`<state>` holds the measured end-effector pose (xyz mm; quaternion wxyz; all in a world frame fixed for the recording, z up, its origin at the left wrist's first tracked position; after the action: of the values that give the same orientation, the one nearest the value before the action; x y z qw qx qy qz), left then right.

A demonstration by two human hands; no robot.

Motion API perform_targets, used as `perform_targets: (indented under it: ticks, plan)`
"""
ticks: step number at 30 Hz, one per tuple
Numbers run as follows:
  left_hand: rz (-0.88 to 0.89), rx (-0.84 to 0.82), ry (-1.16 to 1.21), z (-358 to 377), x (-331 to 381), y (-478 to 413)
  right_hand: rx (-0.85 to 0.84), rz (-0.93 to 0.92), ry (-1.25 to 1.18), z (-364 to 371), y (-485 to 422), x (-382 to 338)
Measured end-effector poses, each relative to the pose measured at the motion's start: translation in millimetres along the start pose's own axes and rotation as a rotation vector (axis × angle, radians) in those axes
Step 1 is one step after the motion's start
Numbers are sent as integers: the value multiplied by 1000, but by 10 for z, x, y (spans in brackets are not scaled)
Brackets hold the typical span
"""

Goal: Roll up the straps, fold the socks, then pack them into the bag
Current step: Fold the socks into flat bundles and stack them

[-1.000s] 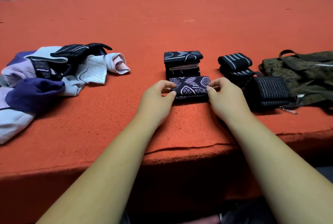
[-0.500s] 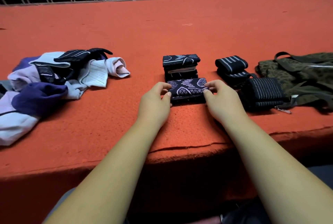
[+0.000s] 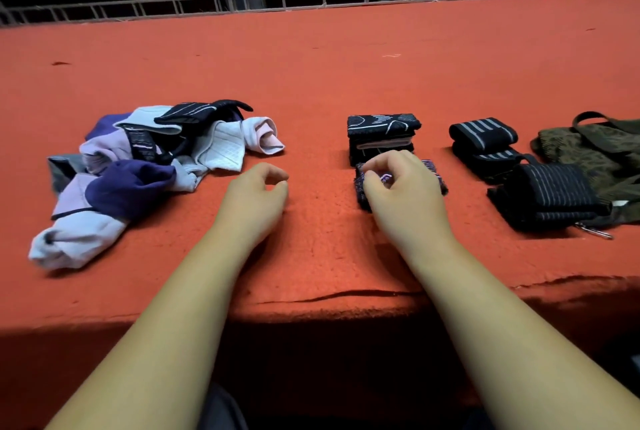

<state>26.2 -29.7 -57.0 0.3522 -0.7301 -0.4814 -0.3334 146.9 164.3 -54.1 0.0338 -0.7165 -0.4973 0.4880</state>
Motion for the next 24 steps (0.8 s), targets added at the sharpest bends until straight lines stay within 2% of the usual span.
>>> perform_targets:
  ticks: [5,15,19,24]
  plan:
    - [4,83,-346,-383,-313,-173,-135,-66,-64,367,80,-240]
    - [-52,-104,-609,-422,-660,-490,-278,-64,-39,871,115,-327]
    - [-119,-114,-627,-397,-680,-558,-308,-21,-31,903,112,-296]
    - [-113,-104,-599,-419,-732,-606,-328,4,-27,868,143,-294]
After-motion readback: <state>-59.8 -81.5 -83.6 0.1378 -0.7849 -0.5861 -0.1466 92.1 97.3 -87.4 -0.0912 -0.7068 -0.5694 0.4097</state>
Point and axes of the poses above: each hand's wrist, its own y-axis away from the middle knuckle, its own z-axis out of the palm, x = y × z, the point moved 1 cm from there along -y, towards the middle knuckle, and after that the axes turned 4 degrees about y, right-handed, at the moved point
